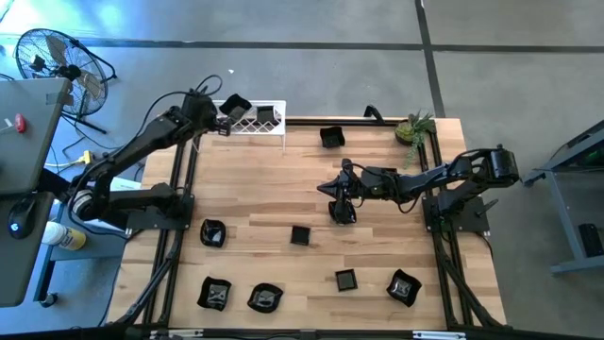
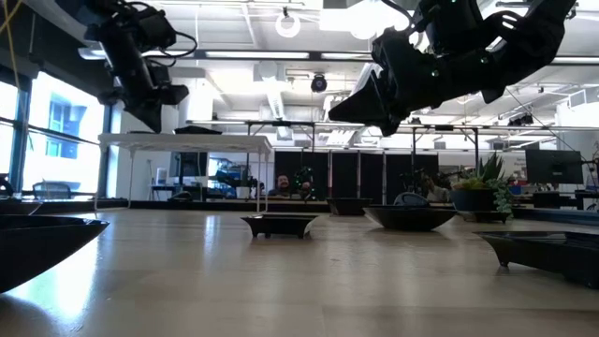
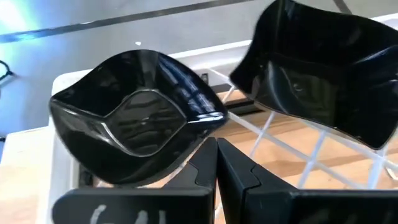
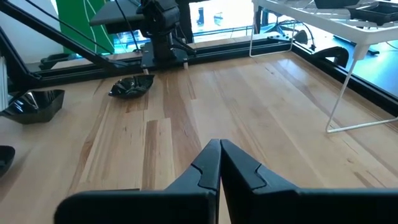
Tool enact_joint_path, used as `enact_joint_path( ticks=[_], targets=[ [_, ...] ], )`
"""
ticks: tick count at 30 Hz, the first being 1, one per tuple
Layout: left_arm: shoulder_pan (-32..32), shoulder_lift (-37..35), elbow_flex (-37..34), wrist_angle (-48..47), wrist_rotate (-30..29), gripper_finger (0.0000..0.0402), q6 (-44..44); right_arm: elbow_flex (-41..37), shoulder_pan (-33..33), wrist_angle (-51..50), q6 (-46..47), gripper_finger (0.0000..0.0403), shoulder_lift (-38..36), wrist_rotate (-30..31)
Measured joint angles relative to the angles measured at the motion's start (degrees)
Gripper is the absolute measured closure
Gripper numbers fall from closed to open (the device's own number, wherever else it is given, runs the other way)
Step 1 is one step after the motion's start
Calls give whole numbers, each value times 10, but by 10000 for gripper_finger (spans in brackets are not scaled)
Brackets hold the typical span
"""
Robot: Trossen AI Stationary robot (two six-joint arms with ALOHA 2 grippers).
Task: Pick & Place Mini shaped plates
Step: Adjust the black leaf-shaped plate on the shelf, then stack the black leaf-shaped plate on top of the black leaf-shaped plate on the shelf
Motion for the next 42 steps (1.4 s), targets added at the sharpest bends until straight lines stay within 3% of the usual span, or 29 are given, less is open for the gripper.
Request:
enact_joint_path(
  ticks=[11, 17, 26, 35, 42],
  targets=[
    [-25, -85, 0, -4, 29, 401, 32, 0, 0, -1, 1, 397, 0, 0],
    [-132, -164, -32, 31, 29, 401, 55, 0, 0, -13, 1, 401, 0, 0],
    [-335, -210, -185, 230, 25, 401, 94, 0, 0, -66, 56, 385, -2, -22],
    [-475, -199, -302, 426, 26, 401, 105, 2, 8, -257, 119, 338, -93, -36],
    [-525, -199, -363, 526, 25, 401, 104, 3, 27, -478, 189, 294, -182, -24]
  ],
)
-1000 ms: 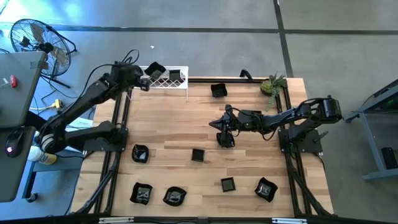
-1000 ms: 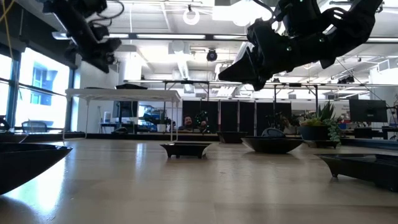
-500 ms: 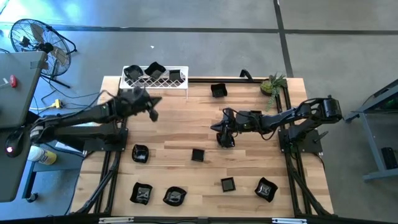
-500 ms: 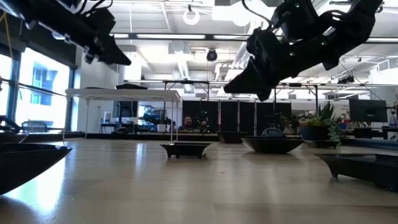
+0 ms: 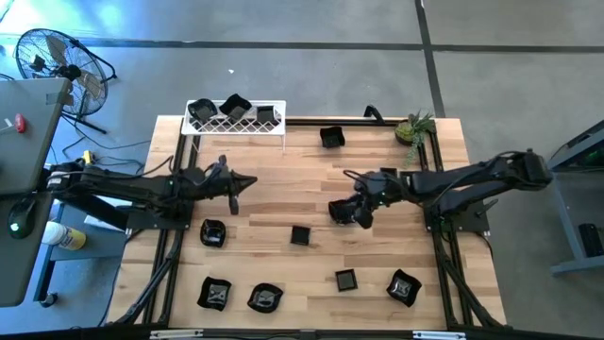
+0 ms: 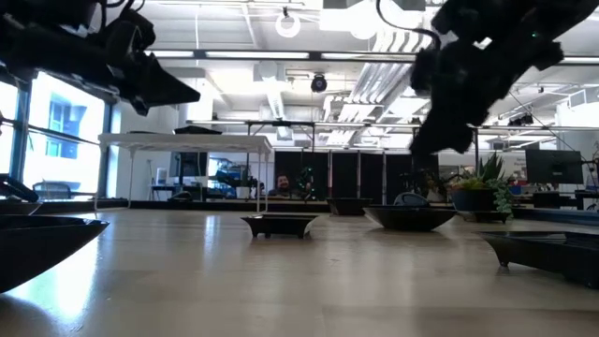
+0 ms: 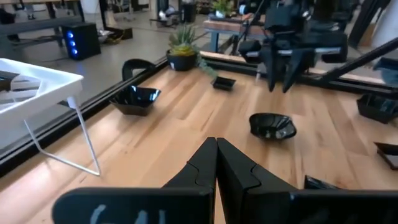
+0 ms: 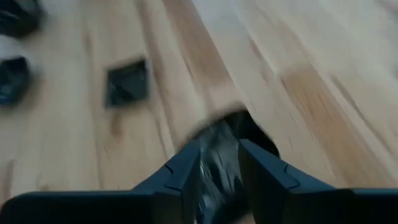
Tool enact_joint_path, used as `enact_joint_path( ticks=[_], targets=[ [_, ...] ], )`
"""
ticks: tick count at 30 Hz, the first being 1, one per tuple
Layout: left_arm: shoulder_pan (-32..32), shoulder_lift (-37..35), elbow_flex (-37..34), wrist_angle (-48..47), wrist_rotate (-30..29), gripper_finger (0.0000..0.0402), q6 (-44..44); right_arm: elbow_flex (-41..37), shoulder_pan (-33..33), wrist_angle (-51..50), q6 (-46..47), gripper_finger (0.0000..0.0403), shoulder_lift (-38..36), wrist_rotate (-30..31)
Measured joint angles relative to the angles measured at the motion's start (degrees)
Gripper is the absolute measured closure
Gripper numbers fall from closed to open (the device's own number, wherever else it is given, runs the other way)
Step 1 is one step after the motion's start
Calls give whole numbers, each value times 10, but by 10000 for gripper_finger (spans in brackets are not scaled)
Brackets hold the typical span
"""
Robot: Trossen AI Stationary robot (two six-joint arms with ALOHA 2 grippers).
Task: Pick & Place Mini shaped plates
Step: Stack the black leaf-shaped plate on top of the black leaf-shaped plate on the shelf
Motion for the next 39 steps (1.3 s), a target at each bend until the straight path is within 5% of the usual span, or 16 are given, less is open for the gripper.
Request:
enact_joint_path(
  ticks=[15, 22, 39],
  targets=[
    [-1, 0, -15, 35, -2, 401, -16, 0, -42, -59, 58, 258, 61, 0],
    [-1, 0, -15, 27, -2, 401, -15, -1, -82, 35, 48, 261, 147, -91],
    [-1, 0, -15, -18, 0, 401, -48, -1, -88, 84, 20, 383, 178, -101]
  ],
)
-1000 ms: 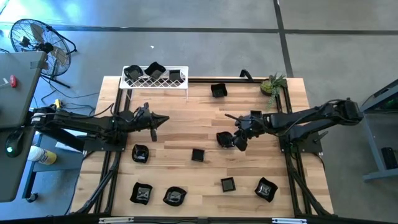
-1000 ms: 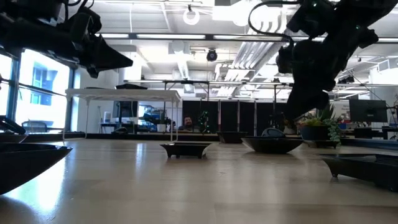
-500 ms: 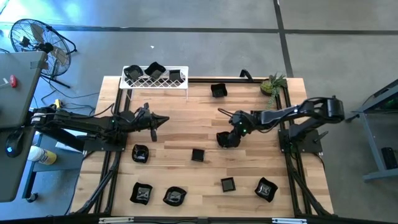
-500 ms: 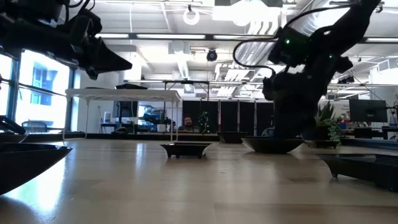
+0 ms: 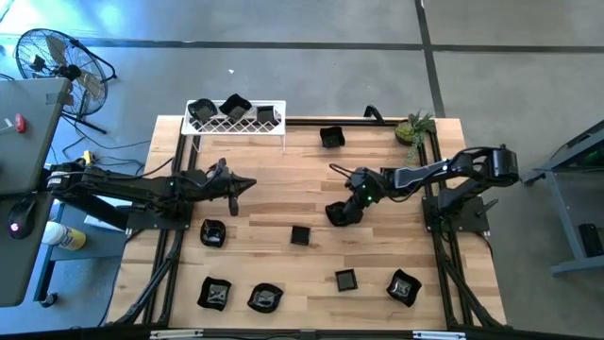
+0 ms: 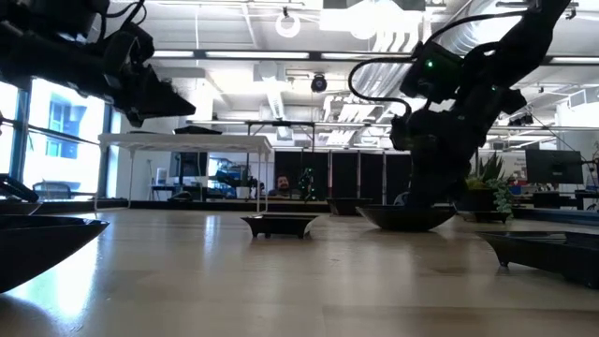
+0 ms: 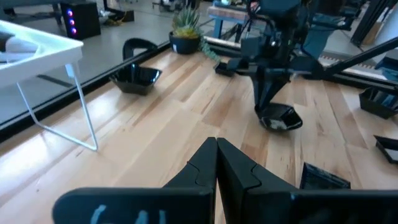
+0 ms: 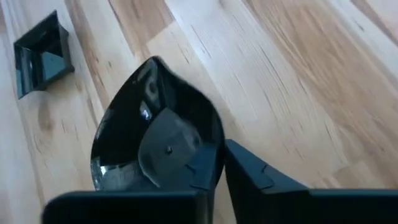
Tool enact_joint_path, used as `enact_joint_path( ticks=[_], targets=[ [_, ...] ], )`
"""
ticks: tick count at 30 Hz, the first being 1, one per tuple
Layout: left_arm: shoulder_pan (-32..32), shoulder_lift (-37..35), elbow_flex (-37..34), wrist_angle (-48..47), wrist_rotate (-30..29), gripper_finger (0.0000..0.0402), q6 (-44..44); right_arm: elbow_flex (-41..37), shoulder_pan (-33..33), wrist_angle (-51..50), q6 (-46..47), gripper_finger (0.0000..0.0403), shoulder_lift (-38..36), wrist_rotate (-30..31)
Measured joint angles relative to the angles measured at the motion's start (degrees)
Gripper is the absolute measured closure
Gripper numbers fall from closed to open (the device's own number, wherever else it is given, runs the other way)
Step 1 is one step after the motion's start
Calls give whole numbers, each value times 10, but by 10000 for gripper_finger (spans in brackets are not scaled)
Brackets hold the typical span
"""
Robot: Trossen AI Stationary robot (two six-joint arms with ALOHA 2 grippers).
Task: Pick & Place Mini shaped plates
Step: Stack the black leaf-shaped plate on top of the black leaf-shaped plate on the shelf
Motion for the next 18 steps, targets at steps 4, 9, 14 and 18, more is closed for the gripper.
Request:
enact_joint_path(
  ticks=[4, 9, 14, 18],
  targets=[
    [0, 0, 0, -17, 0, 402, -11, 0, 0, 28, -10, 399, 0, -4],
    [0, 0, 0, -24, -1, 402, -13, 7, 0, 64, -13, 395, 0, -16],
    [0, 0, 0, -23, -2, 402, -11, 64, 0, 65, -32, 400, 4, 17],
    [0, 0, 0, -21, -7, 401, -8, 143, 0, 66, -88, 399, 42, 23]
  ],
)
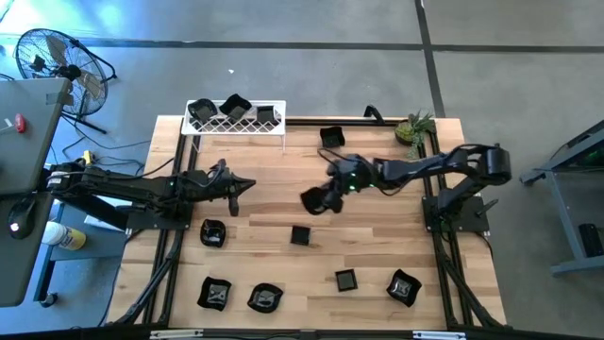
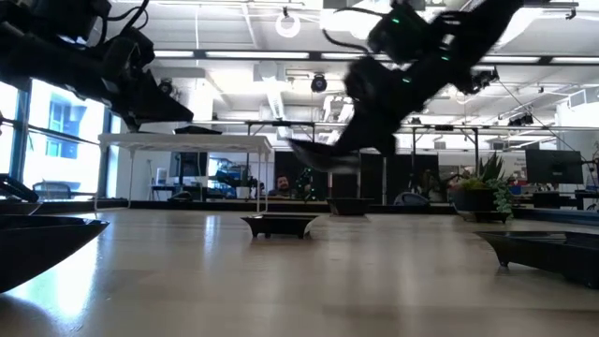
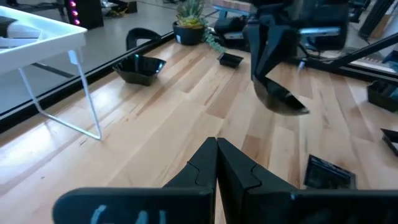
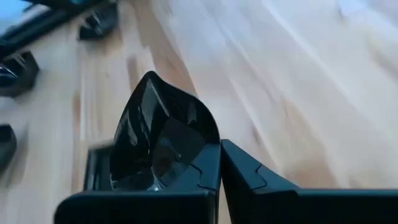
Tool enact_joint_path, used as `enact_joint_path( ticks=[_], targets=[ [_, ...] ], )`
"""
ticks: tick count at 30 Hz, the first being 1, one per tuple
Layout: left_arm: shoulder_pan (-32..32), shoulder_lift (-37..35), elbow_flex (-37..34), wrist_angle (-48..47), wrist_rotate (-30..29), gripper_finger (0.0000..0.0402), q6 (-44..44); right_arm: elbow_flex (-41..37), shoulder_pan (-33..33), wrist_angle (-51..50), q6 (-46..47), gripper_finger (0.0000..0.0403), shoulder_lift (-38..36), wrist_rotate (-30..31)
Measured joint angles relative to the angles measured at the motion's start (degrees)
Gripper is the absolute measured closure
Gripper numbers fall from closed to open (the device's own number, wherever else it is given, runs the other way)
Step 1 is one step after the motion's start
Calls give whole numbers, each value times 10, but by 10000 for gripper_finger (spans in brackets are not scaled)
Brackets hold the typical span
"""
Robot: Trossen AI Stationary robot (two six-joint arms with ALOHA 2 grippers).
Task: Pick & Place Mini shaped plates
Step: Stack the black leaf-shaped plate on top of the black leaf-shaped plate on the shelf
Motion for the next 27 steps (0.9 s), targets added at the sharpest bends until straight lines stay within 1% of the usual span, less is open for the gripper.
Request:
enact_joint_path(
  ticks=[3, 6, 11, 22, 27],
  targets=[
    [0, 0, 0, 0, -6, 401, 0, 72, 0, -1, -41, 397, 60, -16],
    [0, 0, 0, 0, -6, 401, 0, 148, 0, -4, -75, 397, 139, -36],
    [0, 0, 0, -5, -3, 401, 13, 259, -5, -7, -116, 397, 250, -42],
    [0, 0, 0, -21, 1, 401, 26, 422, -19, -5, -169, 395, 392, -57],
    [0, 0, 0, -39, 18, 401, 25, 478, -19, -5, -180, 395, 440, -39]
  ],
)
